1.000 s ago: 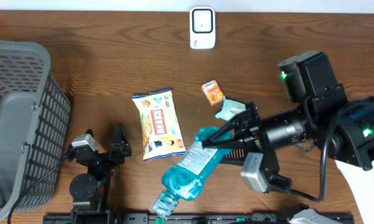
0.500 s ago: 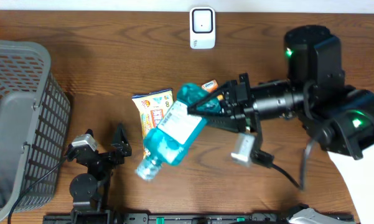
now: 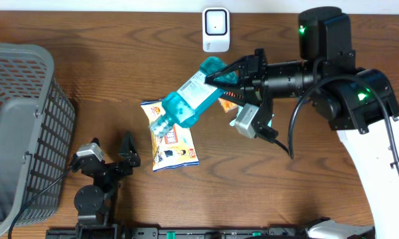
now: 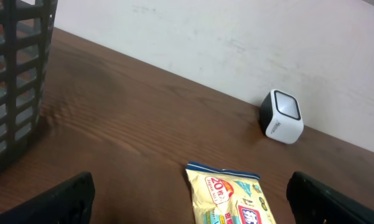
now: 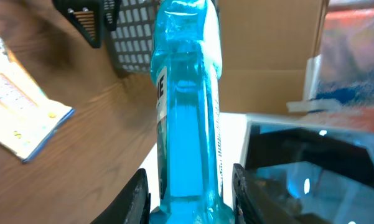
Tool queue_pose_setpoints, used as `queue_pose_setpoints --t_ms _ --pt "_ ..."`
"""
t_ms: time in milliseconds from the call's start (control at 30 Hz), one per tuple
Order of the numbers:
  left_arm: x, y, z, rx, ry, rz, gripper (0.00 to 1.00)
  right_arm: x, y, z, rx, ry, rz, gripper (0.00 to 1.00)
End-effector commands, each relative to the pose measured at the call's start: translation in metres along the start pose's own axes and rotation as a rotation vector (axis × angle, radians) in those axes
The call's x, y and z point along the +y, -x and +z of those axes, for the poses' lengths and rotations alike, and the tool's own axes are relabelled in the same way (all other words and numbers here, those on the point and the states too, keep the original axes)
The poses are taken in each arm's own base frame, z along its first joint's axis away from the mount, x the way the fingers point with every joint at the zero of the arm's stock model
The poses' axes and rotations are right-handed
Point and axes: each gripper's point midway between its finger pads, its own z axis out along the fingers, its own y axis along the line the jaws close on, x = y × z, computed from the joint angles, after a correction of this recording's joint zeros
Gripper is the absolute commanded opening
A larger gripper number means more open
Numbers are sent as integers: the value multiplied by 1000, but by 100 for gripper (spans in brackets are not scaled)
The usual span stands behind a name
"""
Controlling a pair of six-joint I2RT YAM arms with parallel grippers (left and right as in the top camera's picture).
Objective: Scan the item barcode
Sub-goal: 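Swing the held bottle toward the scanner and rotate it sideways, then carry the Listerine bottle up to the white scanner with the right gripper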
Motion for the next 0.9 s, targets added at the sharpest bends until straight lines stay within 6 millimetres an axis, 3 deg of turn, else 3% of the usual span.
queue_pose_setpoints --t_ms 0,133,300,500,667,800,867 --pt "5 -14 1 40 10 1 97 -1 12 -8 -37 -8 -66 1" --pt "5 -14 1 40 10 1 97 30 27 -10 -74 103 106 1" --pt "5 -14 1 40 10 1 97 42 28 -9 -53 160 394 1" --pt "5 -14 1 40 10 1 97 62 -18 9 132 205 950 2" --pt "5 -14 1 40 10 1 97 95 -54 33 250 247 1361 1" --pt "5 -14 1 40 10 1 97 131 -75 53 403 311 1581 1" --pt "5 -14 1 40 10 1 97 176 -93 72 647 374 1728 1"
